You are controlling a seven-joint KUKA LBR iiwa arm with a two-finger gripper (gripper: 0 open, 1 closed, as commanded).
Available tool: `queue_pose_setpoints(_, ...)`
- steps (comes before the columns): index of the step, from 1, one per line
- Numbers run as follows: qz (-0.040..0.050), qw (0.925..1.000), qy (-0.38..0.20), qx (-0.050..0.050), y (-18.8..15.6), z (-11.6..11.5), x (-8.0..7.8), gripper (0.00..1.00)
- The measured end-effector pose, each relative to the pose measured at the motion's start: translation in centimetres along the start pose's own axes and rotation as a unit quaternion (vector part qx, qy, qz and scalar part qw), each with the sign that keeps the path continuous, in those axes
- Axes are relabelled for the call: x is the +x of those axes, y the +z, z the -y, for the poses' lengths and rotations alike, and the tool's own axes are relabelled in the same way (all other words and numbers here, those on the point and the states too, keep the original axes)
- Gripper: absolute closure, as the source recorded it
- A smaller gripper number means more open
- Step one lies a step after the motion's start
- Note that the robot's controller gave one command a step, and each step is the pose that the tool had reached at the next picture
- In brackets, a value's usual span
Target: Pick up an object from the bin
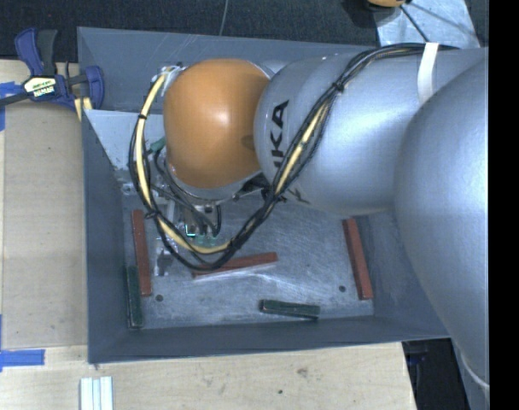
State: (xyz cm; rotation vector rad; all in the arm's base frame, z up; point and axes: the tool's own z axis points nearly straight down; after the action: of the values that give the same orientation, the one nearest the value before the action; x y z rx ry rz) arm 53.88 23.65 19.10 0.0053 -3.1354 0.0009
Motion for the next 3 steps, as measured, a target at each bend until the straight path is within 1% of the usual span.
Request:
queue_pose_setpoints(1,0.0041,1.0,0.002,-0.001,-0.5,0.1,-0.2,0.0)
queue_pose_setpoints(2,0.0056,0.9996,0.029,-0.002,3.6,5.0,0.2,0.0)
queue_pose_setpoints(3,0.0014,0.9997,0.025,0.001,6.1,8.8,0.8,0.0)
